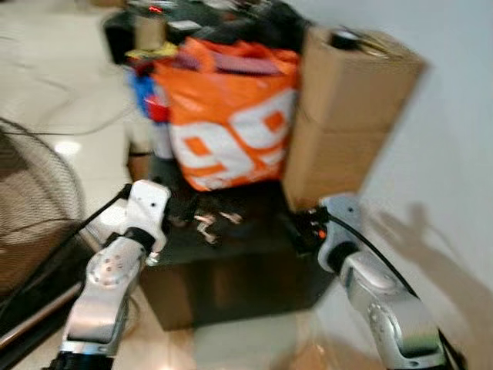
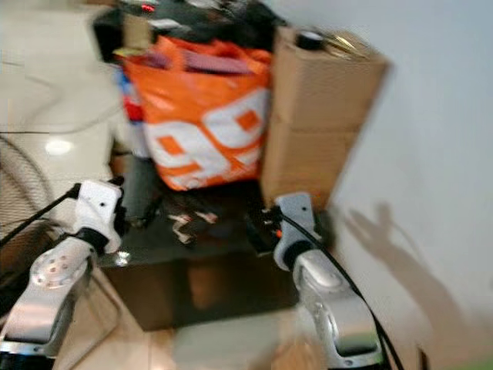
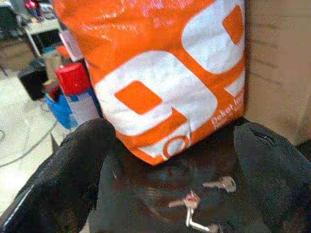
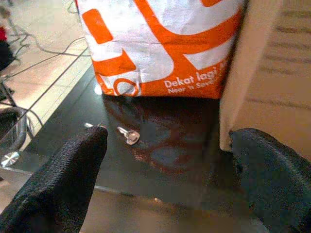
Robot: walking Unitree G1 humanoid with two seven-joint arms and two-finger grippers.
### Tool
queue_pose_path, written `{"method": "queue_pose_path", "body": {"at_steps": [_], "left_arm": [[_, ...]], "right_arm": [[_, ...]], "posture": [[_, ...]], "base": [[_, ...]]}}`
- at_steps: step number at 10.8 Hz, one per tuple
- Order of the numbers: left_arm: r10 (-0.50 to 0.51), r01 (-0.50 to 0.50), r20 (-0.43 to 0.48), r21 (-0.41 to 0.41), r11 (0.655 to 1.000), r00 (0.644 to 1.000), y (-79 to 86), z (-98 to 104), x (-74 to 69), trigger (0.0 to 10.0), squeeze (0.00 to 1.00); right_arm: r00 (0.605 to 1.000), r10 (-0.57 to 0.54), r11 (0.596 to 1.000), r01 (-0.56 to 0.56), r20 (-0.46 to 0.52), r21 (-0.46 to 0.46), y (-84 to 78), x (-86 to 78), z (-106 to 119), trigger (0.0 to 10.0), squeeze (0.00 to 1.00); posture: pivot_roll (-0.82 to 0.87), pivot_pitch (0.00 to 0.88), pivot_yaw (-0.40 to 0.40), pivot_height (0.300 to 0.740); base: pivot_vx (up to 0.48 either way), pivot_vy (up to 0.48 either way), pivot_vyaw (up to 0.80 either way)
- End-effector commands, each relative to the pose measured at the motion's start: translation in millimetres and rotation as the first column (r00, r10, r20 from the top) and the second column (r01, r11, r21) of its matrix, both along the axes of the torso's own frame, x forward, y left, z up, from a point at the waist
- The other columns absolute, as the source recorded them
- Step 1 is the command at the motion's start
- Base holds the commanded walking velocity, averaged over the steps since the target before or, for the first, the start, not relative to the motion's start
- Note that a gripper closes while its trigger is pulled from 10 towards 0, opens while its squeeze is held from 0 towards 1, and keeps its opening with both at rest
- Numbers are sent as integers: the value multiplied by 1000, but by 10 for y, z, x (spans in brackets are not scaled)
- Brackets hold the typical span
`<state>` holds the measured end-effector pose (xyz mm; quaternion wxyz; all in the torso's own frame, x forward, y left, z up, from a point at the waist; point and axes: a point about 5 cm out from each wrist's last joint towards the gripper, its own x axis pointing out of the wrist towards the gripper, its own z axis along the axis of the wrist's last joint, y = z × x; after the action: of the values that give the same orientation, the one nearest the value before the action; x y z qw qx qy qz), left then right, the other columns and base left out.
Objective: Hang keys on a hook
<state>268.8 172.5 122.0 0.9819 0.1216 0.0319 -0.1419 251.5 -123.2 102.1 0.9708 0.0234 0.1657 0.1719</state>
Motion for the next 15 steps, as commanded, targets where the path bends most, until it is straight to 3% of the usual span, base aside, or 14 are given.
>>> {"method": "queue_pose_path", "body": {"at_steps": [1,3,7,11,15], "left_arm": [[-16,16,5,-7,1000,1000,-61,14,-2,10000,31],[-17,17,5,-8,1000,1000,-63,16,2,10000,35],[-18,18,3,-1,1000,1000,-73,13,-4,10000,20],[1,-1,11,2,1000,1000,-9,24,-3,10000,27],[-15,15,6,7,1000,1000,-13,15,2,10000,24]], "right_arm": [[1000,-12,1000,12,5,-10,-74,-1,6,10000,1000],[1000,-16,1000,16,0,-7,-82,3,-1,10000,1000],[994,104,992,-106,-31,-62,-115,15,-102,10000,1000],[992,120,991,-117,29,-71,-42,67,-72,10000,1000],[987,159,983,-158,0,-96,-46,36,-143,10000,1000]], "posture": [[18,0,-32,740],[16,0,-31,740],[19,0,-38,740],[23,0,-46,740],[15,0,-38,740]], "base": [[371,0,800],[369,0,400],[249,0,0],[143,0,200],[314,0,200]]}}
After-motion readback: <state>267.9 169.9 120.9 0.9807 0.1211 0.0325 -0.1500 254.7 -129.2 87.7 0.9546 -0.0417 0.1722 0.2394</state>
